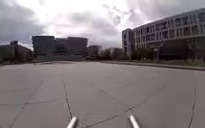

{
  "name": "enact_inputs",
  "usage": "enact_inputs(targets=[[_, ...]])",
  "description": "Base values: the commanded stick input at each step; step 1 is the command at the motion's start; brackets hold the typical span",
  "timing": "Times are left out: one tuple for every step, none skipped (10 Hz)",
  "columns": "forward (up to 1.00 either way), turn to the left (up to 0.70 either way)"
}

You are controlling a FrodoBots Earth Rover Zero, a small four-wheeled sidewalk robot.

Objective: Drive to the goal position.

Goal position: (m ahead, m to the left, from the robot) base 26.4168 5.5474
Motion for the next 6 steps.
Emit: enact_inputs(targets=[[0.7, 0.01], [0.7, 0.01], [0.7, 0.01], [0.7, 0.01], [0.7, 0.01], [0.7, 0.01]])
